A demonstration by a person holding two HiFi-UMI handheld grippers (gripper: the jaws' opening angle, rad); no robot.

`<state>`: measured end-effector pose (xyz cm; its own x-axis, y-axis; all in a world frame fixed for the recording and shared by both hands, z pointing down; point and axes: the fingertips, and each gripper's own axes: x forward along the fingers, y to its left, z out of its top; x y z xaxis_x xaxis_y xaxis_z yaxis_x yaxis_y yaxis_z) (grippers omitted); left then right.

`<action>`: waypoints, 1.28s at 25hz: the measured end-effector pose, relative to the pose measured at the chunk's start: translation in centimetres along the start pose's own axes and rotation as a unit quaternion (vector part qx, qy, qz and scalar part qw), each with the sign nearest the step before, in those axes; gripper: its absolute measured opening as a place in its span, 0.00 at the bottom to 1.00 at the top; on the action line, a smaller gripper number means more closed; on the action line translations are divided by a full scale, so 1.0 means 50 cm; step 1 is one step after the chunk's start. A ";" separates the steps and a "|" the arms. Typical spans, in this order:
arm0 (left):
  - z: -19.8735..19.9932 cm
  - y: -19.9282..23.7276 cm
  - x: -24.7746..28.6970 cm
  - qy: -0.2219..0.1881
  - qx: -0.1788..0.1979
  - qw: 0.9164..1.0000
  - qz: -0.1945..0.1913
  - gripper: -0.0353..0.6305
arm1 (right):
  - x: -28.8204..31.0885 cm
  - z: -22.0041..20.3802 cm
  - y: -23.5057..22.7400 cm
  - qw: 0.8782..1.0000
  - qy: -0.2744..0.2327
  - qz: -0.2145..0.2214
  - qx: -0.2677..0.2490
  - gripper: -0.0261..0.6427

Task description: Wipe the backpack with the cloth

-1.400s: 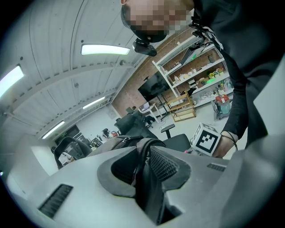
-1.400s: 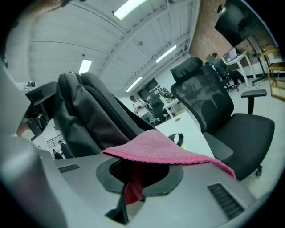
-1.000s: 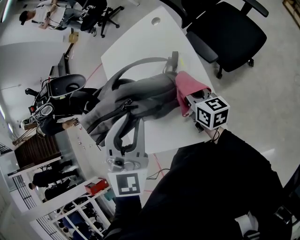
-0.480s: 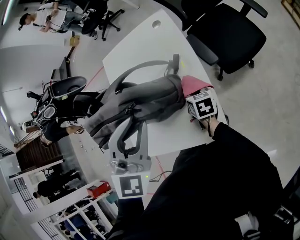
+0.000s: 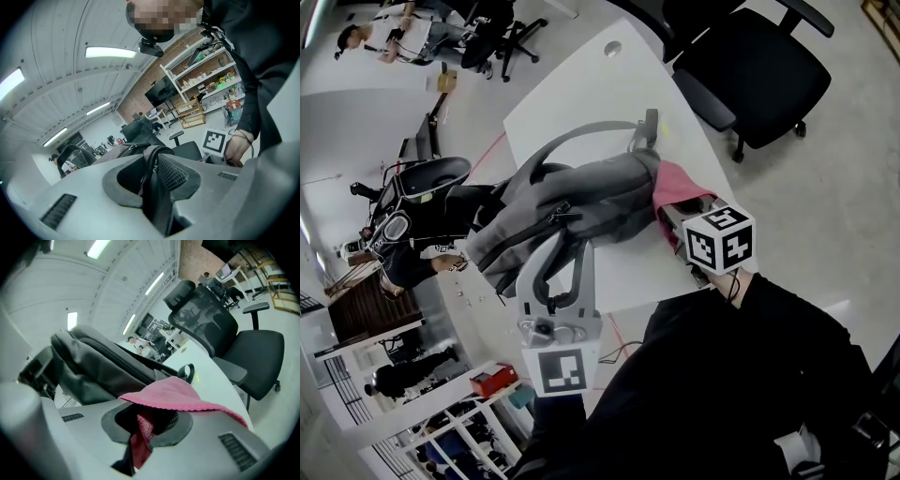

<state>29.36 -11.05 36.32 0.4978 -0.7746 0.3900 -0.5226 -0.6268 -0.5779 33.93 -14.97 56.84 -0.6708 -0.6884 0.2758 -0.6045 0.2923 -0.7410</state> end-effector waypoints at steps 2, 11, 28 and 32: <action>0.002 0.000 0.000 0.000 0.003 1.000 -0.002 0.21 | -0.051 0.083 0.103 0.996 -0.056 0.037 -0.055 0.11; 0.004 0.001 -0.001 -0.002 -0.001 1.000 0.005 0.21 | -0.140 0.219 0.295 0.964 -0.182 0.133 -0.142 0.11; 0.008 0.000 0.001 -0.005 0.000 1.000 0.002 0.21 | 0.031 -0.139 -0.098 0.993 0.111 -0.045 -0.005 0.11; 0.015 0.001 -0.002 -0.019 0.007 1.000 0.007 0.21 | 0.012 -0.076 -0.036 0.996 0.078 -0.025 -0.043 0.11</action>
<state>29.82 -10.94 35.75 0.5167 -0.7789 0.3554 -0.5194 -0.6152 -0.5931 32.99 -13.38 60.69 -0.6934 -0.5944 0.4073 -0.6687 0.3203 -0.6710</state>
